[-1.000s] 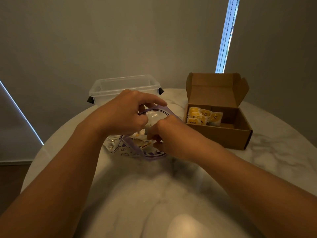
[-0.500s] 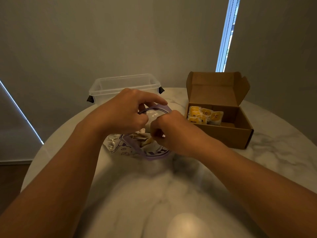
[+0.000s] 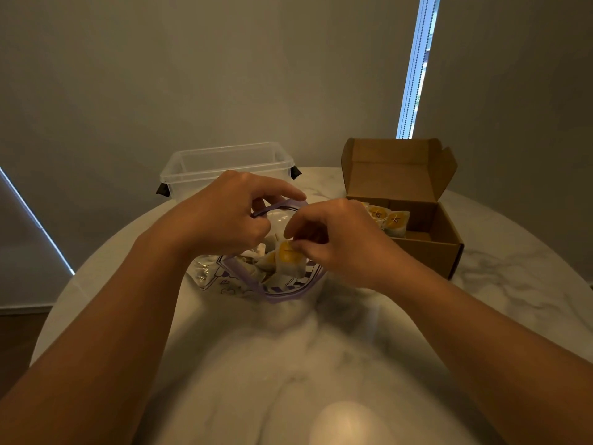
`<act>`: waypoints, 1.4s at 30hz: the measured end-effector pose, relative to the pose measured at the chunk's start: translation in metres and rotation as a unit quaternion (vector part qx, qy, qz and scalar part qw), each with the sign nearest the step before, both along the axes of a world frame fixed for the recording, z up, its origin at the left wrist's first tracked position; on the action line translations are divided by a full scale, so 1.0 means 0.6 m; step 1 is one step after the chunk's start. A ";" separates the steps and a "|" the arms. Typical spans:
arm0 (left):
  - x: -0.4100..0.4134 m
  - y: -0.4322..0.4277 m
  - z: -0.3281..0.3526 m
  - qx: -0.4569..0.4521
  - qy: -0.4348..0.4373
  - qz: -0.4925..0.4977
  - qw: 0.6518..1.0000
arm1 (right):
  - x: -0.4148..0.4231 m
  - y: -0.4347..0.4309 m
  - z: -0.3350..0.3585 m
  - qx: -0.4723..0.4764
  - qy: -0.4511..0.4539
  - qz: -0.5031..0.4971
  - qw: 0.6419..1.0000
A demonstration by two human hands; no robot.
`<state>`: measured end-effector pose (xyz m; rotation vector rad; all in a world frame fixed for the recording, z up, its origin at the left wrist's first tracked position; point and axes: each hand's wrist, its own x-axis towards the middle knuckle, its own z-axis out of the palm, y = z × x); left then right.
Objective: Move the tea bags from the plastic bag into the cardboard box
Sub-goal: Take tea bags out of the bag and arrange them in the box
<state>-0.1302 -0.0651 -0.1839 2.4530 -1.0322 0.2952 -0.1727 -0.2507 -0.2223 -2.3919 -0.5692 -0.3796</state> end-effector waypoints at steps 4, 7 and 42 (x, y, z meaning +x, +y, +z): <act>0.003 0.001 -0.002 -0.001 0.000 -0.003 1.000 | -0.001 0.002 0.002 0.024 0.016 0.010 1.000; 0.004 0.003 -0.003 -0.005 0.002 -0.005 1.000 | -0.001 0.002 -0.001 0.027 0.018 0.008 0.999; 0.001 0.004 -0.001 -0.011 0.011 0.006 1.000 | -0.038 -0.129 0.090 0.066 0.017 -0.038 0.997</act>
